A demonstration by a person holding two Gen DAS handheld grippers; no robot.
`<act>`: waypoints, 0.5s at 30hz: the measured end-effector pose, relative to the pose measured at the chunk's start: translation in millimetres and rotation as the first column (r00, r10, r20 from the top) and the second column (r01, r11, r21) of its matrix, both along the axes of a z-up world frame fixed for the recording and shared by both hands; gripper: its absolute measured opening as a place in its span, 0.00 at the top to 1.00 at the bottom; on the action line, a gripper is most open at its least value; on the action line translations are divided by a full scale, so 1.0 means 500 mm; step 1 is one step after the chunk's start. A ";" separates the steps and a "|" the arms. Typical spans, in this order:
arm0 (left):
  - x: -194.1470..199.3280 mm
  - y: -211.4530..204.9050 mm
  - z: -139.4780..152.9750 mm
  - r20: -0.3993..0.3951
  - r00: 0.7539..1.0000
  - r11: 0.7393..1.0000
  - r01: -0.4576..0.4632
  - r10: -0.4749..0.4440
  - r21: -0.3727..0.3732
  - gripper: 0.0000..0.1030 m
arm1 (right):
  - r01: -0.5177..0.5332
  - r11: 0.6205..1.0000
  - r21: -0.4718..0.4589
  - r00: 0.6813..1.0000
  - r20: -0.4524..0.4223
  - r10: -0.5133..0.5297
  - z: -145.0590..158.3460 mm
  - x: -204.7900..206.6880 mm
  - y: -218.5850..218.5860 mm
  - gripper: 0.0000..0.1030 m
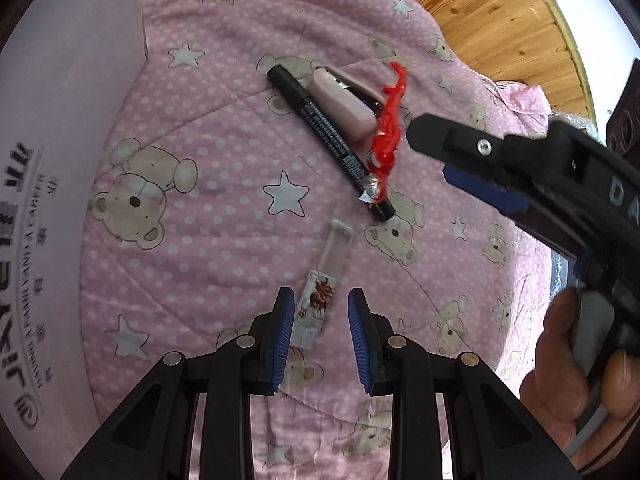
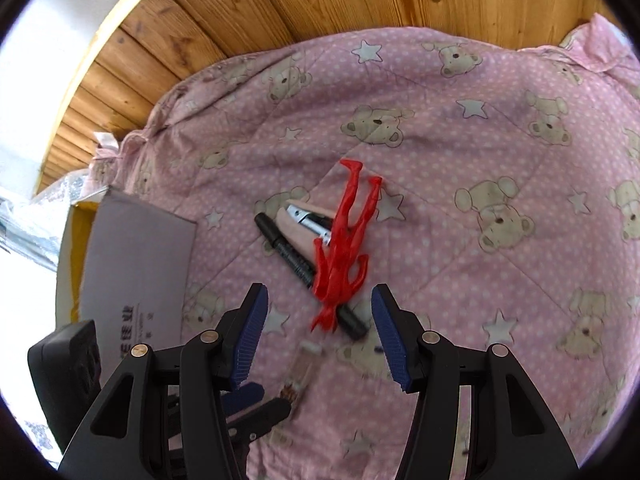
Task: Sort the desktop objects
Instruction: 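Grasp the clear glass tube with the left tool while the right grasps the red figure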
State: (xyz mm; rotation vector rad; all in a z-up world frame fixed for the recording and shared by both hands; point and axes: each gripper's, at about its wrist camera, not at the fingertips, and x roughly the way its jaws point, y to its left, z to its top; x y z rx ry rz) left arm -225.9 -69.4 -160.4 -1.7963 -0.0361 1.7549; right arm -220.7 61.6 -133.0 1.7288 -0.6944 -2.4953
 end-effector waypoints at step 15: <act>0.005 0.022 -0.032 -0.011 0.999 0.999 0.035 -0.035 0.020 0.79 | 0.008 1.000 -0.008 0.998 0.063 -0.007 -0.072 -0.035 0.019 0.63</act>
